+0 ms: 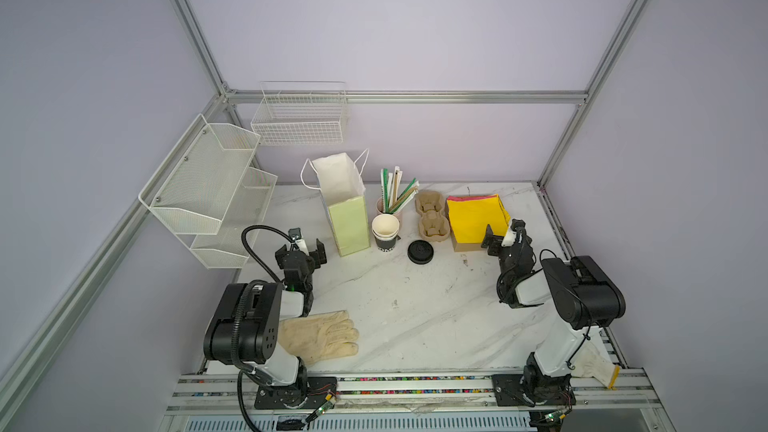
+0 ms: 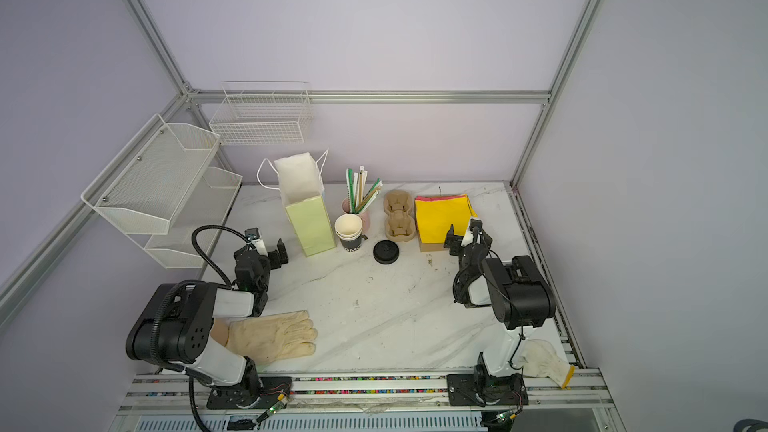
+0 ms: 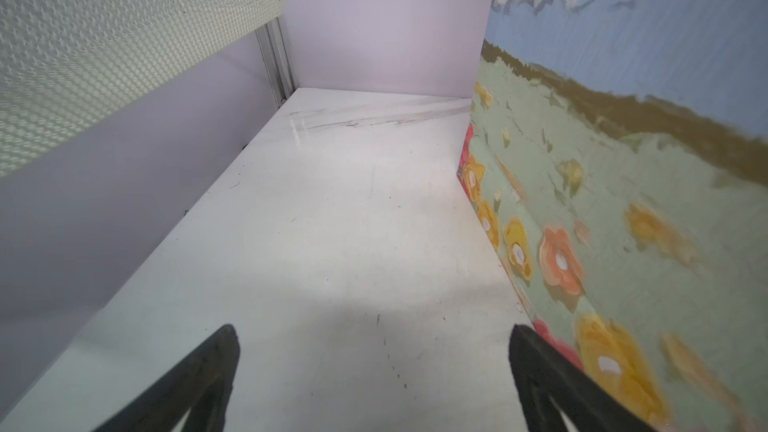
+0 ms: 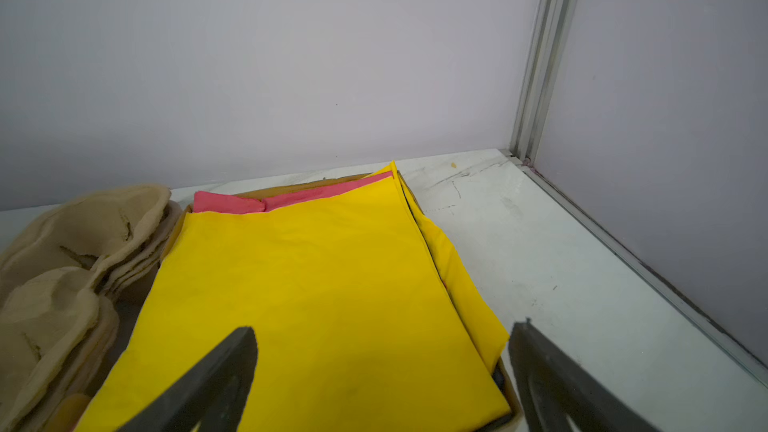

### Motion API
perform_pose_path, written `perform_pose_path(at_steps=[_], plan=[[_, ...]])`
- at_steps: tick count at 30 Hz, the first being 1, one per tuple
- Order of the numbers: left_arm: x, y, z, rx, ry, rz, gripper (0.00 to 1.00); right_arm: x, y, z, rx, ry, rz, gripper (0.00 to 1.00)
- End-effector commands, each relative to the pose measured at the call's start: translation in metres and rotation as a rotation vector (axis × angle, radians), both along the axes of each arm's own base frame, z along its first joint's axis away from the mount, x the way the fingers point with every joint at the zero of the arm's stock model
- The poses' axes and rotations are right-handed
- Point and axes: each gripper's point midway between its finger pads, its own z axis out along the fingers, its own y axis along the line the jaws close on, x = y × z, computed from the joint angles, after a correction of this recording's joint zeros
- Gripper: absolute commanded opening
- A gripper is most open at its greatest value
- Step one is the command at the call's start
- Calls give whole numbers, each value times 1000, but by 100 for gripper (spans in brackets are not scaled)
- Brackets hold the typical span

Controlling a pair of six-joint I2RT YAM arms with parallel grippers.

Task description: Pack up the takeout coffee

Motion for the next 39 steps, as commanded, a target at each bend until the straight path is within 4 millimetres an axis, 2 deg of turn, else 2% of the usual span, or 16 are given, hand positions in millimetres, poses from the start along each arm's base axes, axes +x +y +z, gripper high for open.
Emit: perform_pose_path(at_steps=[1, 29, 34, 35, 37, 39], plan=[[-2, -2, 7, 16, -36, -10, 100, 4, -1, 9, -13, -23, -1, 97], [-2, -2, 7, 15, -35, -9, 100, 3, -2, 11, -22, -29, -5, 97], [-2, -2, 7, 16, -34, -9, 100, -1, -16, 42, 1, -42, -97, 97], [-2, -2, 7, 16, -34, -9, 100, -1, -12, 47, -8, -42, -77, 98], [-2, -2, 7, 15, -35, -10, 100, -12, -8, 60, -4, -56, -83, 97], [-2, -2, 7, 16, -36, -10, 100, -26, -9, 88, 62, -140, -108, 97]])
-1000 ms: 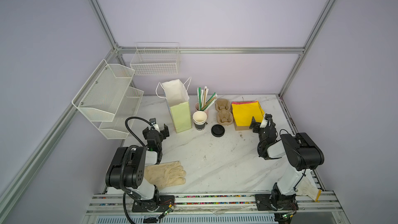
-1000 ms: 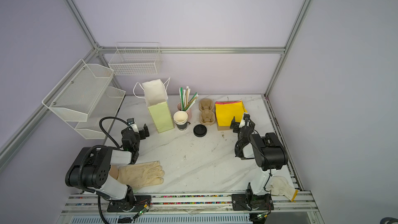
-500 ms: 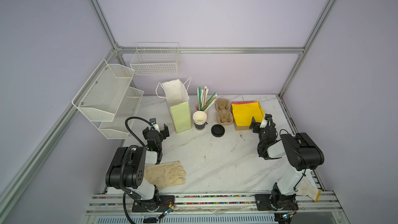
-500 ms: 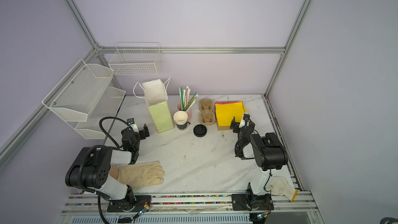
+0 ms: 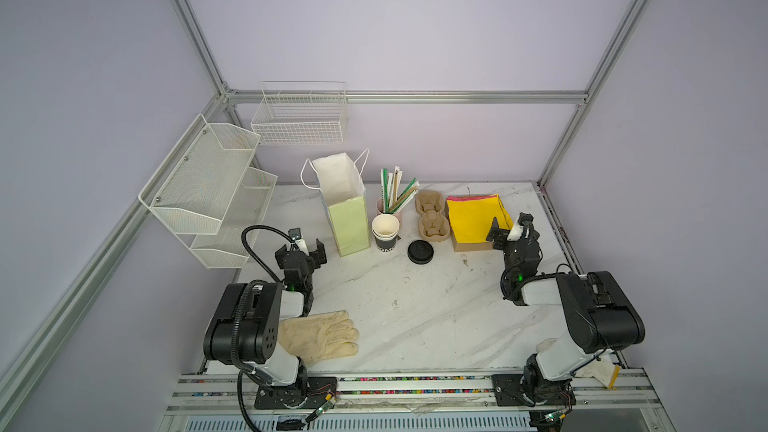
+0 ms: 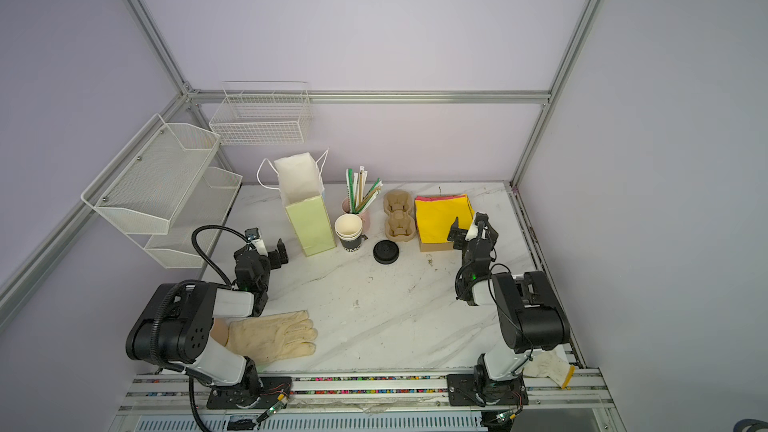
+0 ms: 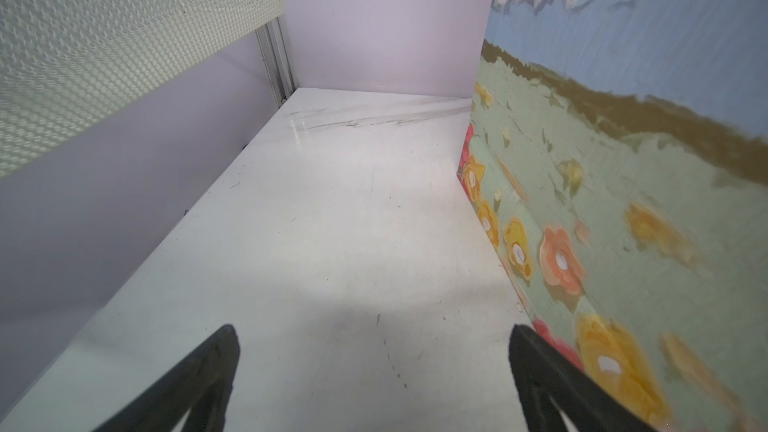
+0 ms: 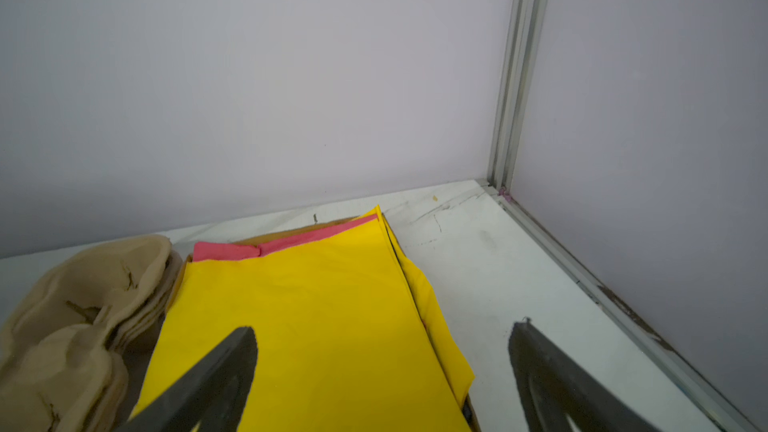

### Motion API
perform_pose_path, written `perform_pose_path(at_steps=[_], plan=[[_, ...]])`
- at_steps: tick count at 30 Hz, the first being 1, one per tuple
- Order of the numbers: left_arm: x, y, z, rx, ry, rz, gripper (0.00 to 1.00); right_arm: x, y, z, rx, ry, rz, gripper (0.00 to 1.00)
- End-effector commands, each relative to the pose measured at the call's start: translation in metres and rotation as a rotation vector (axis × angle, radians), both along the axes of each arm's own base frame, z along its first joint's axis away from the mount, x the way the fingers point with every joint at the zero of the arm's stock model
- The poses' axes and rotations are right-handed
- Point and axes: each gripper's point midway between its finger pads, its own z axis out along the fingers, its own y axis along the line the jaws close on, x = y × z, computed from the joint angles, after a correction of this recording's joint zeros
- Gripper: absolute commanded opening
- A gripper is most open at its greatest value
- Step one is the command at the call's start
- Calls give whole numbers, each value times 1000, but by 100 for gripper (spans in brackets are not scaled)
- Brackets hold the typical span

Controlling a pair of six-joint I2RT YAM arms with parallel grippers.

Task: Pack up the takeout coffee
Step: 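Reach the right gripper to the nested cups beside the green bag, then close the right gripper on the rim of the inner paper cup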

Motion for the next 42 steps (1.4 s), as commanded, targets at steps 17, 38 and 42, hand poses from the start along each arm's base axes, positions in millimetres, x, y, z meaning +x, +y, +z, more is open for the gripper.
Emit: perform_pose_path(at_steps=[17, 38, 42], plan=[[-15, 4, 100, -190, -46, 91, 100, -17, 66, 98, 608, 161, 207, 97], [-59, -45, 135, -533, 171, -50, 100, -4, 298, -1, 164, 752, 427, 47], [-56, -53, 130, -554, 201, -86, 100, 4, 314, -7, 145, 765, 445, 46]])
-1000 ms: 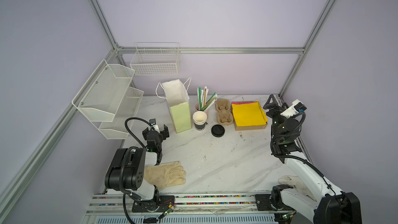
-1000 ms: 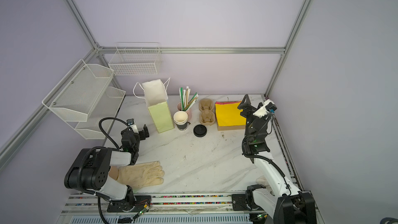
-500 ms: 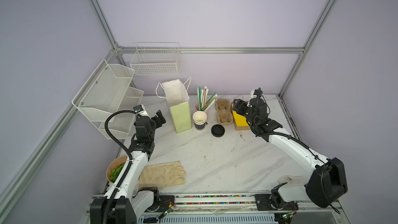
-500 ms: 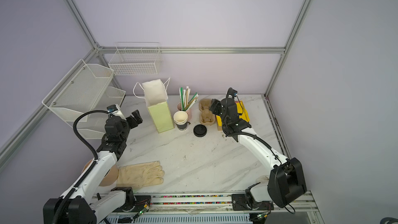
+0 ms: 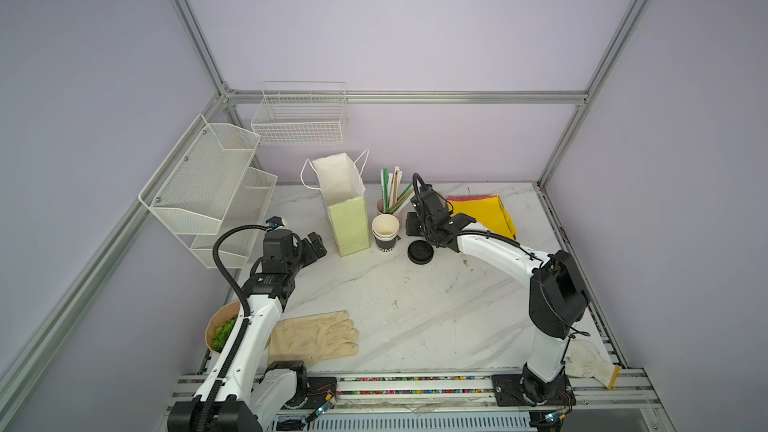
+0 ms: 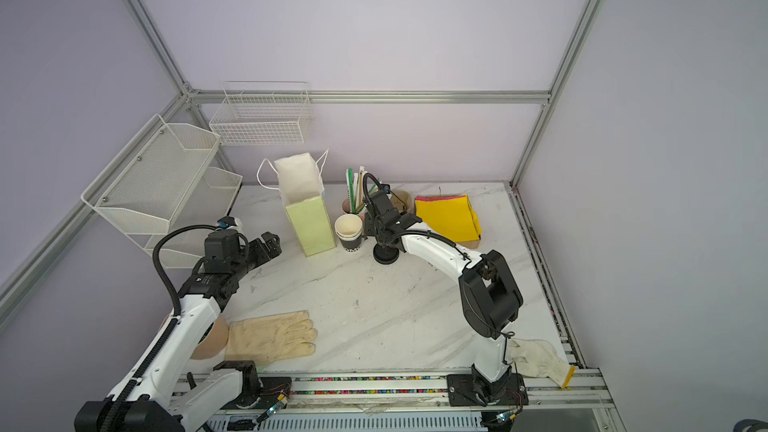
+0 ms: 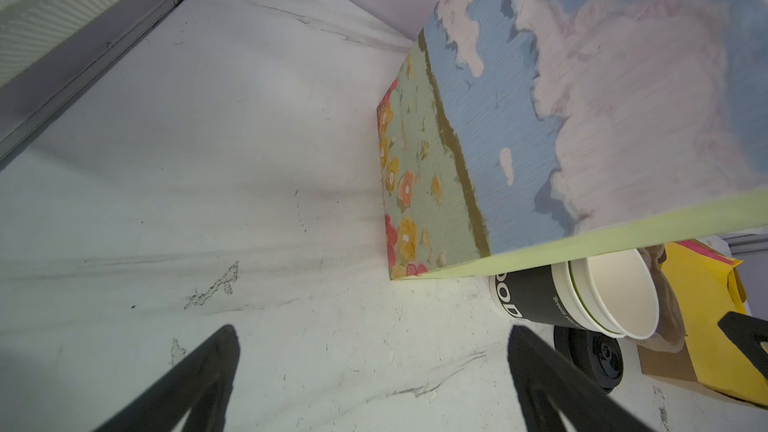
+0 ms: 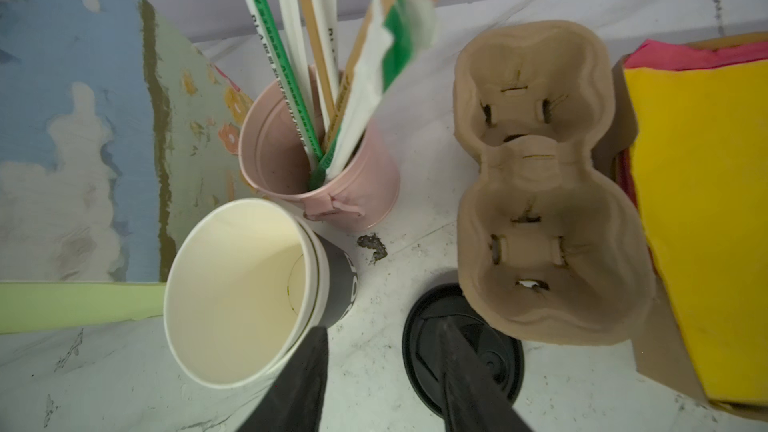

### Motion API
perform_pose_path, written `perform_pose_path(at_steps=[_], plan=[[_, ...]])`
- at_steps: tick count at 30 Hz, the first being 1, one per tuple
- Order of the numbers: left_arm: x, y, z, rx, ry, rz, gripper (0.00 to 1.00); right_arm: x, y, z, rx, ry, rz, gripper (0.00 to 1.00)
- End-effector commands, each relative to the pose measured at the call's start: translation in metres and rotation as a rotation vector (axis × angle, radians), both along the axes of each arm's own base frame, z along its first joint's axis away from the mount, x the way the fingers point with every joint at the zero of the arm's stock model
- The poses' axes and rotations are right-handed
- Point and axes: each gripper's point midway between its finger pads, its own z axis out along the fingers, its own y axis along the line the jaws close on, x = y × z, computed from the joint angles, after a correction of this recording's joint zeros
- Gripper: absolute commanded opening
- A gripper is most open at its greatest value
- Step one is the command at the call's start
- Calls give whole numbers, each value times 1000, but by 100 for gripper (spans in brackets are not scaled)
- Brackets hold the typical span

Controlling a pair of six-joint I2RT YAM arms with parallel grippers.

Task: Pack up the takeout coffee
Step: 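Close the right gripper on the rim of the inner paper cup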

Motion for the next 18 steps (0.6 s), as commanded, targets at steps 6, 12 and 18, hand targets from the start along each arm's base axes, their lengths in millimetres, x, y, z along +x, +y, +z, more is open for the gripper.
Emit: perform_pose_path(at_steps=[6, 12, 18], plan=[[11, -9, 41, -22, -61, -41, 100, 13, 18, -16, -74, 51, 40, 44], [12, -14, 40, -38, -58, -61, 100, 22, 30, -27, -97, 79, 68, 38], [12, -16, 39, -43, -53, -69, 100, 26, 38, -34, -102, 97, 88, 31]])
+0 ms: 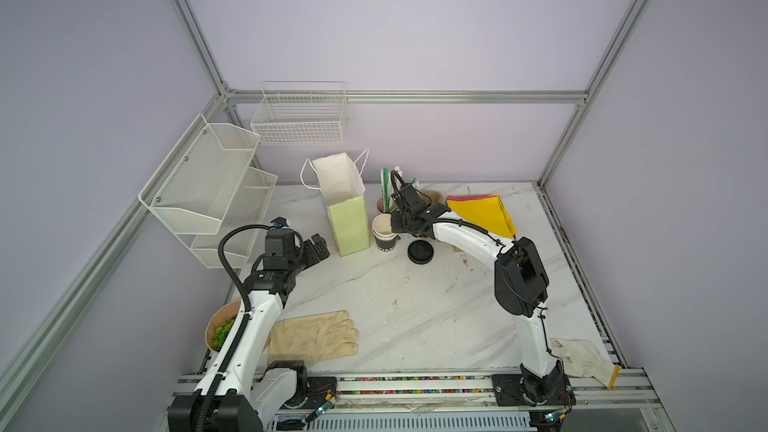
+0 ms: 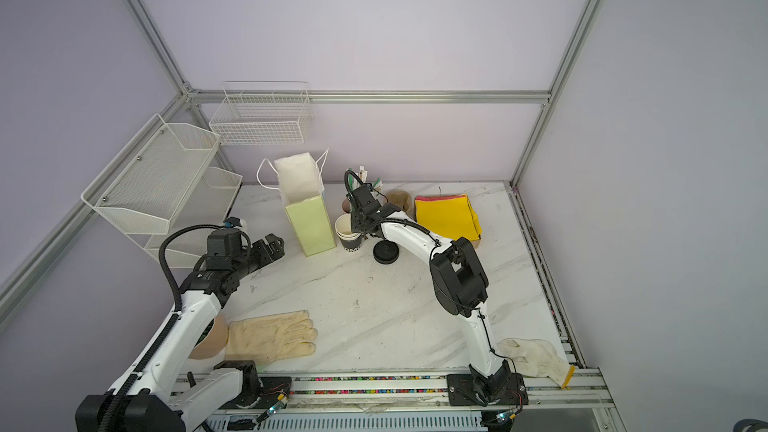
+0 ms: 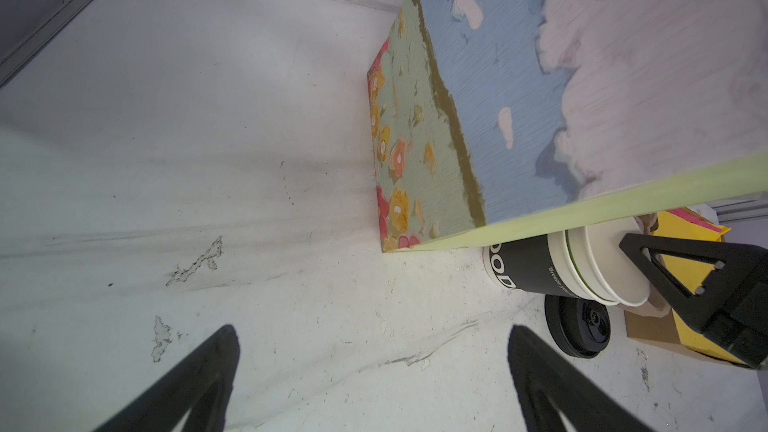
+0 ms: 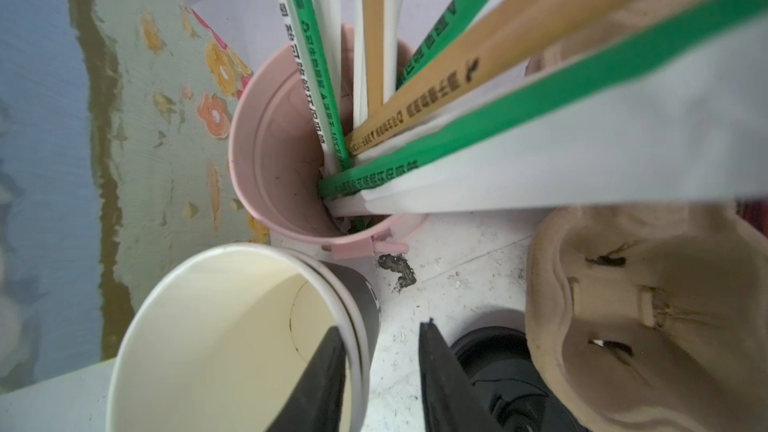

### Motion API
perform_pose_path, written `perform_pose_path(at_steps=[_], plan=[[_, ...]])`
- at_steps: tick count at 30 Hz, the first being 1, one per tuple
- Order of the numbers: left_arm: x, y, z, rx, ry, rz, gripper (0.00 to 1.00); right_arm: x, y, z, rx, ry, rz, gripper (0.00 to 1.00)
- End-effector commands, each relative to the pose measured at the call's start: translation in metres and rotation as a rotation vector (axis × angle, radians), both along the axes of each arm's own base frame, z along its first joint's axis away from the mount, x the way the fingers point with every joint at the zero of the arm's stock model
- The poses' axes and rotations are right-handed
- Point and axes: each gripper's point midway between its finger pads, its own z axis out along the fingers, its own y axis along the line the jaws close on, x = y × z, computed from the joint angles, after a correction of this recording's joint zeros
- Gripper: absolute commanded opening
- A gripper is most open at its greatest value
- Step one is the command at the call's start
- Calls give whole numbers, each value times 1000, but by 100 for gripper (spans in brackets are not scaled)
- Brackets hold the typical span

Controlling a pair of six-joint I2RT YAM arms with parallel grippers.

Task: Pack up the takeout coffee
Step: 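Close the right gripper on the rim of the inner paper cup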

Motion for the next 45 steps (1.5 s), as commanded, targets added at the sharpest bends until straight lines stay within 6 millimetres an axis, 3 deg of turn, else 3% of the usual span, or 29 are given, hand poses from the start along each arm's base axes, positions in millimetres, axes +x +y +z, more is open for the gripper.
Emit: perform_pose_path(at_steps=[1, 14, 25, 35, 39, 45], plan=[[14, -7, 46, -19, -104, -26, 100, -1, 1, 0, -24, 22, 18, 29], [16, -10, 41, -27, -83, -49, 100, 3, -1, -9, -79, 54, 9, 9], [19, -16, 35, -38, -55, -77, 100, 5, -3, 3, -100, 32, 17, 17], [21, -21, 30, -39, -30, -99, 100, 3, -4, 1, -118, 44, 27, 3], [20, -33, 27, -37, -12, -142, 100, -2, -3, 17, -88, 39, 44, 0], [15, -72, 19, -87, 26, -222, 100, -20, 6, 34, 3, 61, 113, 0]])
